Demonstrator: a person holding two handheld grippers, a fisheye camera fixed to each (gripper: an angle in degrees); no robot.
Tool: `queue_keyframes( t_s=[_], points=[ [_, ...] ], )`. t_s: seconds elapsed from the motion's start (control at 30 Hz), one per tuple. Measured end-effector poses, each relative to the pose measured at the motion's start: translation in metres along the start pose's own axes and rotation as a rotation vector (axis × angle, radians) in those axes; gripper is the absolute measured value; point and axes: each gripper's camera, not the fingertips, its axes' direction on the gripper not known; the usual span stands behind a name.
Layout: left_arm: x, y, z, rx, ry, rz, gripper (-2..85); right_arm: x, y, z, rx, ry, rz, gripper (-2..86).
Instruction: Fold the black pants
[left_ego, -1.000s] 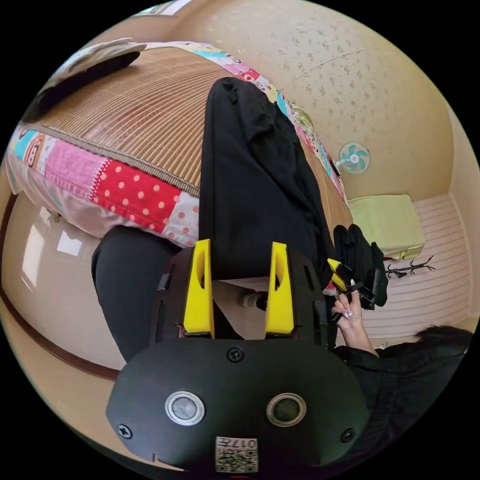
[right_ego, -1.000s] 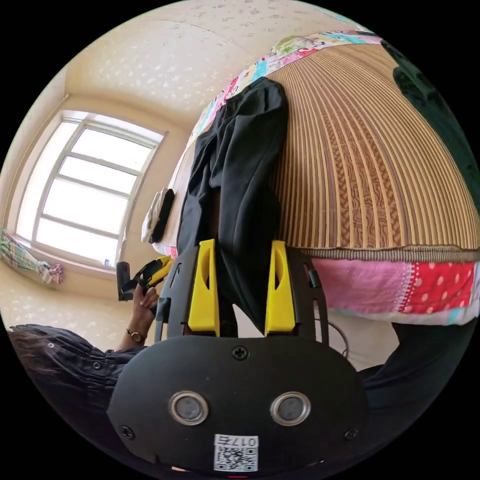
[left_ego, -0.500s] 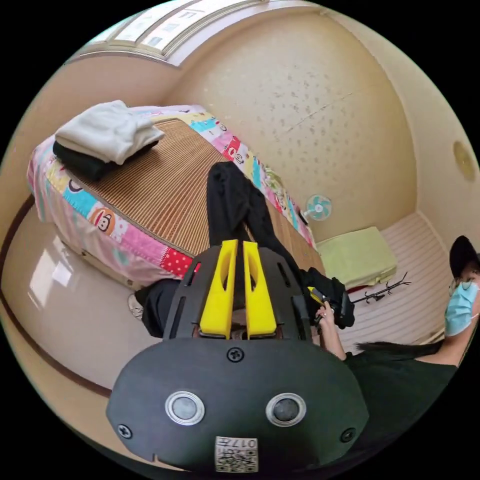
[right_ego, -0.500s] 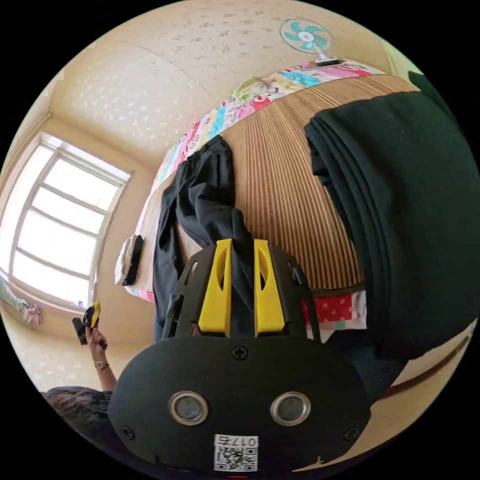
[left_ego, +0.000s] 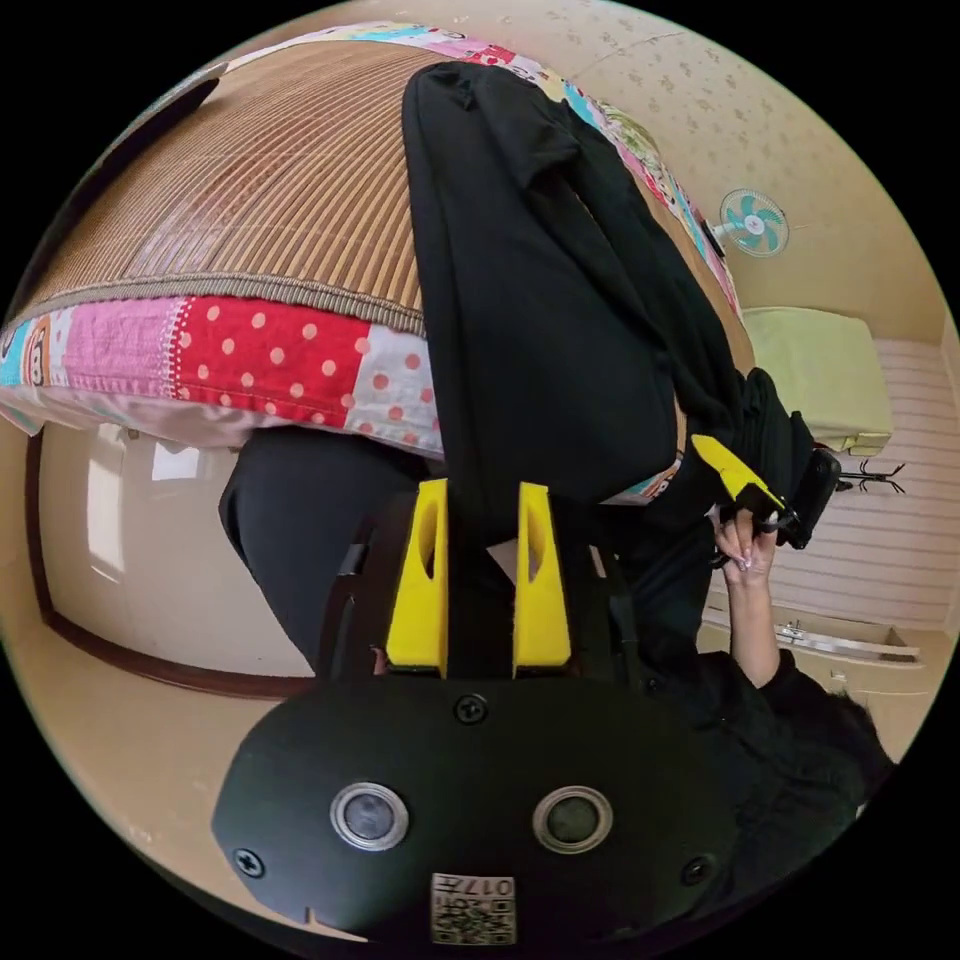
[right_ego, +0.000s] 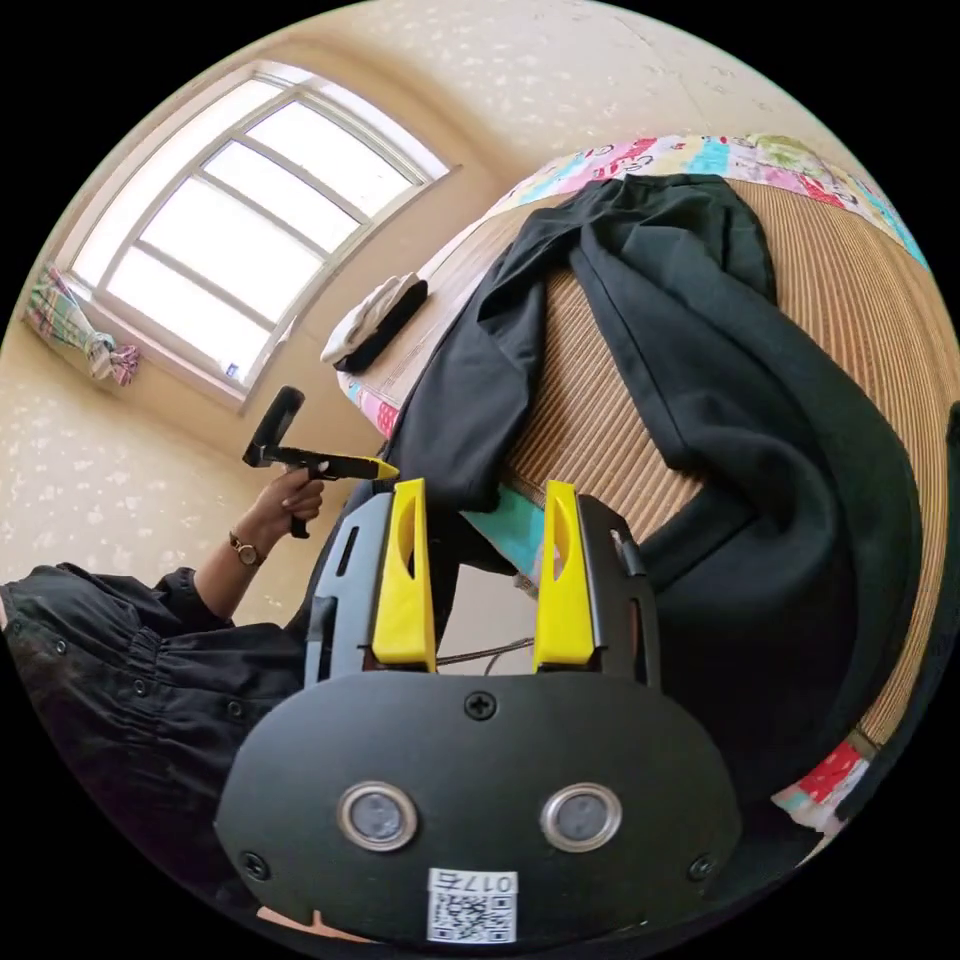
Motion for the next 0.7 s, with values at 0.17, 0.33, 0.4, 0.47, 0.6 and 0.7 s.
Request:
queue_keyframes(
  t_s=[0.17,0.33,0.4,0.47,0.6,0.7],
  points=[
    [-0.030,0.045,-0.083,0.228,0.476,0.045,0.5,-0.022,-0.013,0.025,-0.124,-0.323,-0.054,4.6],
    [-0.070,0.115,-0.170,0.384,0.784,0.083,-0.2,-0.056,0.008,-0.051,0.092,-0.756,-0.124,3.2],
    [-0.087,0.129,-0.174,0.387,0.683,0.007,0.2,-0.057,0.018,-0.050,0.065,-0.744,-0.063,3.0],
    [-0.115,0.144,-0.155,0.330,0.447,-0.183,1.6,-0.062,0.026,-0.033,-0.065,-0.545,-0.045,3.2],
    [-0.142,0.181,-0.111,0.234,0.219,-0.361,4.6,-0.050,0.073,-0.035,-0.199,-0.276,0.043,5.7],
    [-0.149,0.216,-0.089,0.269,0.164,-0.423,5.4,-0.019,0.122,-0.098,-0.032,-0.088,0.207,8.1]
  ],
)
